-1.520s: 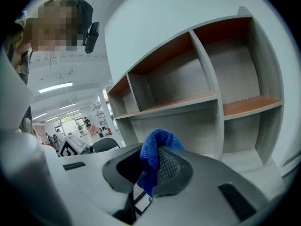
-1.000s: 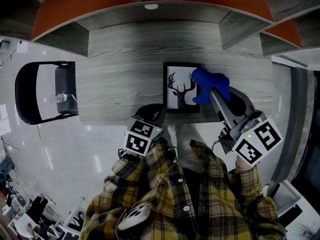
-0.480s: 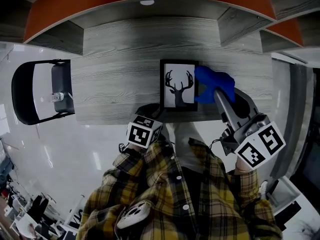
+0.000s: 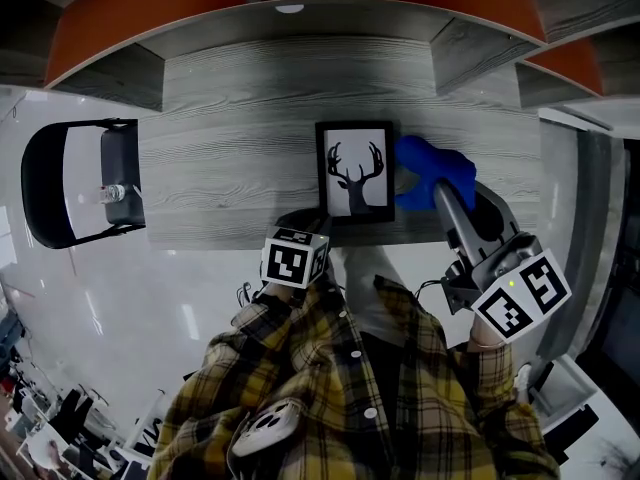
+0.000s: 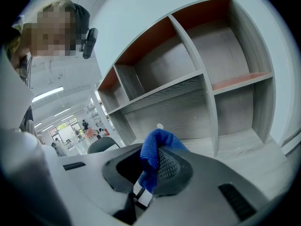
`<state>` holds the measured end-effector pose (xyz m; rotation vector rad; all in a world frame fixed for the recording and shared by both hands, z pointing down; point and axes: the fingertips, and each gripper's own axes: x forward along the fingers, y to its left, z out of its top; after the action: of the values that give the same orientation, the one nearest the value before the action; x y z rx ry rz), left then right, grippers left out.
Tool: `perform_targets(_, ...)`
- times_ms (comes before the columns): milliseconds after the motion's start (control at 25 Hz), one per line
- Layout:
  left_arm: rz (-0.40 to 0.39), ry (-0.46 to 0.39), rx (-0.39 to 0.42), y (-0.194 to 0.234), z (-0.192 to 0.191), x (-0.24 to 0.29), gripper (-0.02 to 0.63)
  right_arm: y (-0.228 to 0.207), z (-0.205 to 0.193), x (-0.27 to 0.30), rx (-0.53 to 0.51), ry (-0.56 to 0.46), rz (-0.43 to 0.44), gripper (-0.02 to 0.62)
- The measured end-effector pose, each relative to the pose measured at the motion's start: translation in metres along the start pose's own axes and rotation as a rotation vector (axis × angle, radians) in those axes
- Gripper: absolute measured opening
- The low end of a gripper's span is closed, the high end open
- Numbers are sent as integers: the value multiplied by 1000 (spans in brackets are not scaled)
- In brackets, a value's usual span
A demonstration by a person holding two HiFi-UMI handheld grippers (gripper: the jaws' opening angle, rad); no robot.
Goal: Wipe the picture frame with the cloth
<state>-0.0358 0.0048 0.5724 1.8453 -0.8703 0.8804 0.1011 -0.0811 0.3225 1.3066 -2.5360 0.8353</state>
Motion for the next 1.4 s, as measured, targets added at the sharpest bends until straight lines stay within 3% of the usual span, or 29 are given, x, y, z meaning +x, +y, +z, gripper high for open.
perform_targets(160,4,2,-44,-2,1,1,97,0,0,1,-4,6,8,43)
perform_targets(360,-64,-18,-159,-2,0,4,100,0,2,8,-31,26,25,43)
perform_targets(600,-63,-17,-168,-1,0,2,98,14,-1,41,-128,87,95,43)
perform_targets(840,-54,-23,-178,-3,-1,3,98,20,-47,116,-242,235,155,43)
perform_targets(1040,-53,-29,-189,-4,-1,3,98,22,-91,162,-276,352,175,43)
perform_targets(1400,-54,-31,-203,-2,-3,3,98,-1,-151,202,-316,521,119,43)
